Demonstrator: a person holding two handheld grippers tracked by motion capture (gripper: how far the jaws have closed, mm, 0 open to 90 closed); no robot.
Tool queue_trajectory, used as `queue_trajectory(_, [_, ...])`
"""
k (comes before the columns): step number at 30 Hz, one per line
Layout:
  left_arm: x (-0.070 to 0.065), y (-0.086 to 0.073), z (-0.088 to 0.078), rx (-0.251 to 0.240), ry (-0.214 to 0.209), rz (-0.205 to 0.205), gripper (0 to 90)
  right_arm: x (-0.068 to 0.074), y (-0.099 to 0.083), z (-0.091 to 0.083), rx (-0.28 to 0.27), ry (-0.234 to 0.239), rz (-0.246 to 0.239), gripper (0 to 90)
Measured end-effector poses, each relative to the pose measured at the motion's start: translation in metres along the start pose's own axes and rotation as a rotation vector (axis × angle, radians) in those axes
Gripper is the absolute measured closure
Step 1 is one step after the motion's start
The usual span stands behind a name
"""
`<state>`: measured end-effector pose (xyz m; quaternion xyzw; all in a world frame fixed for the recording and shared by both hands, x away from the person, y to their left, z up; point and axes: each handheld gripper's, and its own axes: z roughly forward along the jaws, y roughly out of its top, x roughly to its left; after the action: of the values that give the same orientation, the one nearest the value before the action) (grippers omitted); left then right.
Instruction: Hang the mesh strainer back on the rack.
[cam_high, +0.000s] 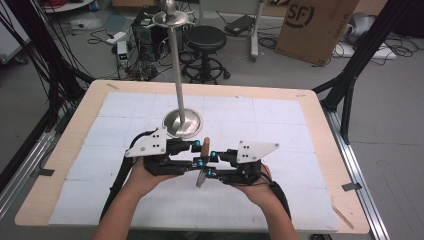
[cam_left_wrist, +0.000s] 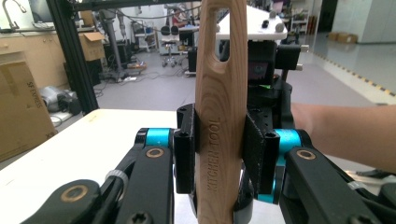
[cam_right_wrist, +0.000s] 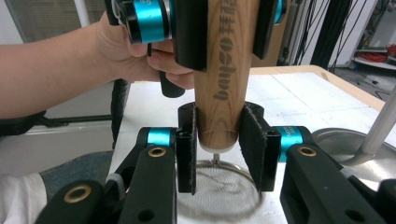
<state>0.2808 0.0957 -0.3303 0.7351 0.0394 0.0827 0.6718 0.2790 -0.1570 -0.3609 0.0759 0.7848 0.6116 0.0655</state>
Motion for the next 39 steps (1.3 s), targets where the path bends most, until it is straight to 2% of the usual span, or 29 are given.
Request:
queue_trajectory(8, [0.0, 0.002, -0.003, -0.002, 0.009, 0.003, 68.5, 0.001, 0.0, 0.0, -0.009, -0.007, 0.003, 67.0])
queue_trajectory(9, [0.0, 0.002, -0.004, 0.001, 0.011, 0.003, 68.6, 0.001, 0.0, 0.0, -0.009, -0.013, 0.006, 64.9])
queue_trajectory(11, [0.001, 0.002, -0.005, 0.007, 0.019, 0.001, 68.6, 0.002, 0.0, 0.0, -0.019, -0.033, 0.017, 55.1])
queue_trajectory(14, [0.003, 0.004, -0.009, 0.002, 0.035, -0.004, 68.6, 0.001, -0.001, -0.003, -0.011, -0.053, 0.034, 48.1])
queue_trajectory(22, [0.012, 0.005, -0.025, 0.006, 0.077, -0.021, 68.6, -0.004, -0.015, -0.026, 0.001, -0.118, 0.074, 42.6])
queue_trajectory(23, [0.013, 0.006, -0.027, 0.007, 0.081, -0.024, 68.6, -0.005, -0.021, -0.035, 0.002, -0.14, 0.094, 41.5])
queue_trajectory(25, [0.015, 0.006, -0.031, 0.008, 0.097, -0.029, 68.6, -0.006, -0.024, -0.039, 0.004, -0.148, 0.097, 41.0])
queue_trajectory(27, [0.018, 0.006, -0.035, 0.007, 0.113, -0.037, 68.6, -0.006, -0.033, -0.049, 0.007, -0.17, 0.121, 39.7])
queue_trajectory(33, [0.024, 0.008, -0.046, 0.038, 0.17, -0.044, 68.6, -0.007, -0.045, -0.059, 0.025, -0.206, 0.148, 35.9])
queue_trajectory(39, [0.032, 0.011, -0.057, 0.009, 0.195, -0.072, 68.6, -0.01, -0.05, -0.068, 0.003, -0.25, 0.164, 33.1])
